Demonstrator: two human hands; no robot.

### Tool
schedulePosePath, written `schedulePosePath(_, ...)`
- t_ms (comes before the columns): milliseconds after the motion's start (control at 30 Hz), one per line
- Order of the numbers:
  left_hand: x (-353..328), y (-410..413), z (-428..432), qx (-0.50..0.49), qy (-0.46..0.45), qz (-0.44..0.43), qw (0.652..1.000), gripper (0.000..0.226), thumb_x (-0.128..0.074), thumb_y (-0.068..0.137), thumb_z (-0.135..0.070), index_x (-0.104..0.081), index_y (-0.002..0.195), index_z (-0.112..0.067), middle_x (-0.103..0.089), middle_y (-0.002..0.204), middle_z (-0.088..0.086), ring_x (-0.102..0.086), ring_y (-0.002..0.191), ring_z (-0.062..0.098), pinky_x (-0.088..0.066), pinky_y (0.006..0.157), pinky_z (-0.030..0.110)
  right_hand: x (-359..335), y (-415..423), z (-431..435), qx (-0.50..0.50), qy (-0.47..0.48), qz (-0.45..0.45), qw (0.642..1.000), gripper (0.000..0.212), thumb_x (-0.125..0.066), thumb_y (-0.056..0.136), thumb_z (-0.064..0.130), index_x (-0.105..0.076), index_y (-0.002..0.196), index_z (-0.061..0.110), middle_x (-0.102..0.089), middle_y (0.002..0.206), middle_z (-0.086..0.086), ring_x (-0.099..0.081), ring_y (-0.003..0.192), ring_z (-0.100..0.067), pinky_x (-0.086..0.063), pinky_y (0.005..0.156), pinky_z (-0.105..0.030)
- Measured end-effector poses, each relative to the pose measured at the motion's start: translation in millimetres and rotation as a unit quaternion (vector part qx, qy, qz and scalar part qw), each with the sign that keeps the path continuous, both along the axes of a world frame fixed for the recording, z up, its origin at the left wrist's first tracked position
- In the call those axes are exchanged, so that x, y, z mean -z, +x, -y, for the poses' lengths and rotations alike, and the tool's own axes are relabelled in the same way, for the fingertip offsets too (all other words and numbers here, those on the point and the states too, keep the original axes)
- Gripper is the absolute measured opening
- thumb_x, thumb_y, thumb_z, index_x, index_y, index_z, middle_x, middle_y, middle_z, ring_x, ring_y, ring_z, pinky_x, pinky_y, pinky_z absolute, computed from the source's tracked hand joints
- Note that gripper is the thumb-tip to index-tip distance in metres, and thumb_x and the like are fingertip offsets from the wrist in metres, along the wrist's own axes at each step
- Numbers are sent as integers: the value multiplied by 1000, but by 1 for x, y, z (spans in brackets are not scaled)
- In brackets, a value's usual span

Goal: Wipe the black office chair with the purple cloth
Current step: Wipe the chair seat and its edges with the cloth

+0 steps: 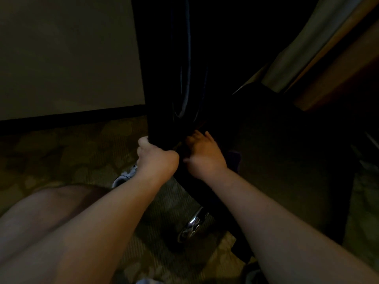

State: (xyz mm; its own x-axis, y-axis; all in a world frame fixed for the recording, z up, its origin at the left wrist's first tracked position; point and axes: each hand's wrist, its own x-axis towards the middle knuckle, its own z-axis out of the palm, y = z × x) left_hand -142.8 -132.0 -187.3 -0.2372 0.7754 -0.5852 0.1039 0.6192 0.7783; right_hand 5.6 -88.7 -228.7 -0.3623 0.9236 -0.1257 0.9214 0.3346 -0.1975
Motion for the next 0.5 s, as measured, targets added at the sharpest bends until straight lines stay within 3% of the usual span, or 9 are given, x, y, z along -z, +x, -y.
schedulePosePath(100,-1,4,2,-13,-2,-5,1000,80,-68,80,-10,-22,144,-26,-43,137,9,-49,123,32,-50,101,48,-7,3,24,-60,20,-27,998,55,-58,99,31,-46,150,16,-42,159,-4,-20,154,-20,-1,123,-38)
schedulePosePath(267,2,3,5,-16,8,-8,1000,79,-67,76,-12,-25,141,-28,-45,135,7,-50,122,31,-50,101,48,-11,23,26,-174,-12,-62,983,47,-58,97,27,-56,144,23,-49,155,1,-26,153,-19,-3,123,-42)
schedulePosePath(333,4,0,4,-7,7,4,1000,79,-67,77,-14,-24,141,-29,-44,135,6,-49,122,31,-49,101,48,-9,38,8,-160,-6,-58,985,50,-59,95,22,-55,145,21,-51,153,-1,-29,152,-21,-4,122,-44)
schedulePosePath(500,7,-8,-3,33,0,18,999,79,-67,81,-13,-21,142,-33,-41,136,4,-48,121,31,-50,101,48,7,70,-60,-8,24,-42,999,38,-60,96,18,-63,134,15,-56,146,-8,-34,149,-29,-9,120,-56)
